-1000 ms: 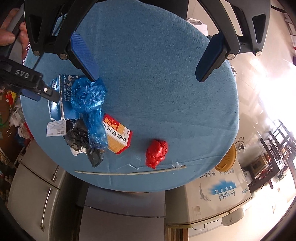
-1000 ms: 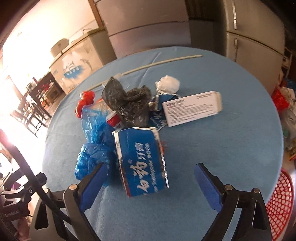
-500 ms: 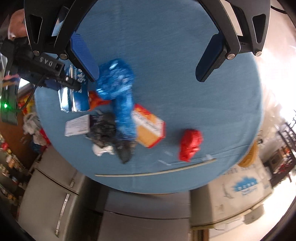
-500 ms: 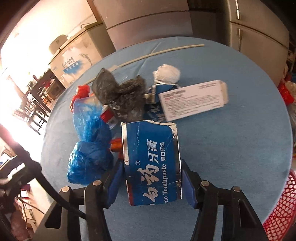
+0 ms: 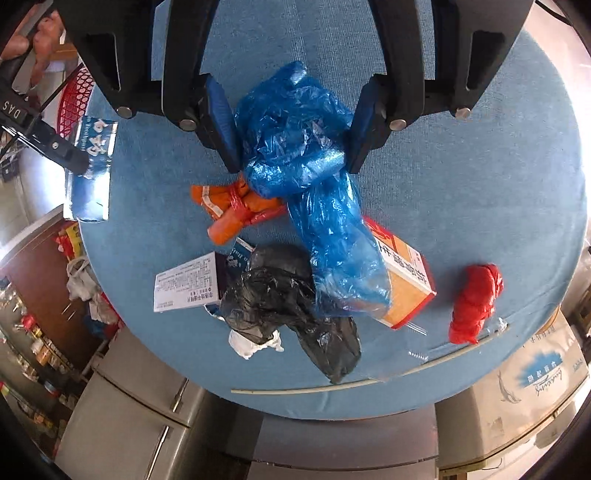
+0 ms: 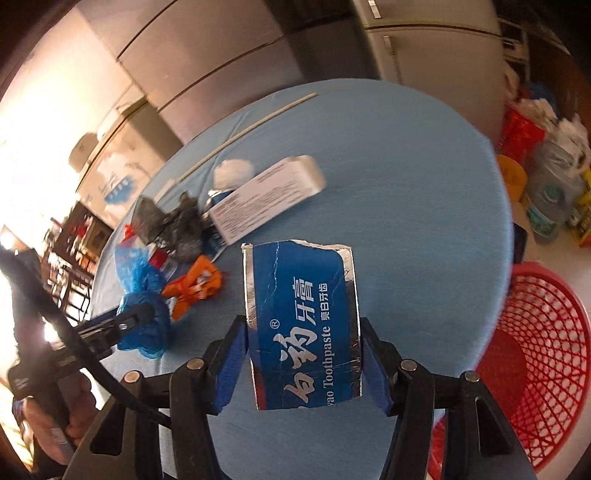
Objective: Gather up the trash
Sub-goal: 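Carry both items to the red basket and open both tools to drop them, then grasp the red plastic bag with the left tool while the right tool grasps the white medicine box, then regrip the white medicine box upright in the right tool, then carry both items to the red basket and open both tools to drop them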
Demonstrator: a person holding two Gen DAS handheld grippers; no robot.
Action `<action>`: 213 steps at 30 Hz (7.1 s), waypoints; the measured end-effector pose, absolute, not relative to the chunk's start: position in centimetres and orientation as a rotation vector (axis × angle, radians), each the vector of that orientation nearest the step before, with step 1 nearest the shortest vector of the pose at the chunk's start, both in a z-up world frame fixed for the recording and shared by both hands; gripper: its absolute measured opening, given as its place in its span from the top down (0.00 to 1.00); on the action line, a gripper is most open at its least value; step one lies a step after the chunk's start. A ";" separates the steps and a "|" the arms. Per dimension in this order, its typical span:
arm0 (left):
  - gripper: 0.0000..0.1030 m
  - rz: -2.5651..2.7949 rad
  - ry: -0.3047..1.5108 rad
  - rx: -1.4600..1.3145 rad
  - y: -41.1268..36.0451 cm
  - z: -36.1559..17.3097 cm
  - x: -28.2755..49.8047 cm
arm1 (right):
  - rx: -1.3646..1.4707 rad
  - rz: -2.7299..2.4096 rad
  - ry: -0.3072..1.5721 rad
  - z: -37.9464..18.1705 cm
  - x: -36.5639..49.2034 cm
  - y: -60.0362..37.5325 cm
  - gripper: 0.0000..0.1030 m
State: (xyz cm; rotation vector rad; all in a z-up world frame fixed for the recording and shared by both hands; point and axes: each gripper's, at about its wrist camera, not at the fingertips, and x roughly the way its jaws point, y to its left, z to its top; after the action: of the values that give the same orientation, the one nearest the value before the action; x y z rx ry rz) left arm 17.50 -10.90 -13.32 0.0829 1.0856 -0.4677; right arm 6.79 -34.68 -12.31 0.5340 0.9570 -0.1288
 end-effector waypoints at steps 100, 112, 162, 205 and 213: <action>0.29 -0.331 1.009 0.008 0.5 -14.1 34.8 | 0.753 -0.313 1.063 -15.9 27.7 -35.6 0.60; 0.56 -0.417 0.990 0.039 -0.5 -14.0 31.9 | 0.692 -0.272 1.057 -15.5 22.9 -36.9 0.74; 0.55 -0.618 0.809 0.135 -4.6 -7.2 15.3 | 0.503 -0.427 1.052 -11.7 12.6 -37.6 0.48; 0.54 -0.685 0.788 0.234 -14.2 -3.8 12.1 | 0.524 -0.245 0.713 -7.6 5.4 -37.5 0.53; 0.54 -0.744 0.780 0.306 -19.2 -3.3 10.3 | 0.520 -0.267 0.618 -5.0 2.1 -39.7 0.53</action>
State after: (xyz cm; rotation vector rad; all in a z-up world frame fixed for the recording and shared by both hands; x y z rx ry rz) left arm 10.31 -19.22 -3.32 0.3058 0.7802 -0.7445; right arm 2.07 -39.69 -5.03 0.5196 0.6183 -0.2671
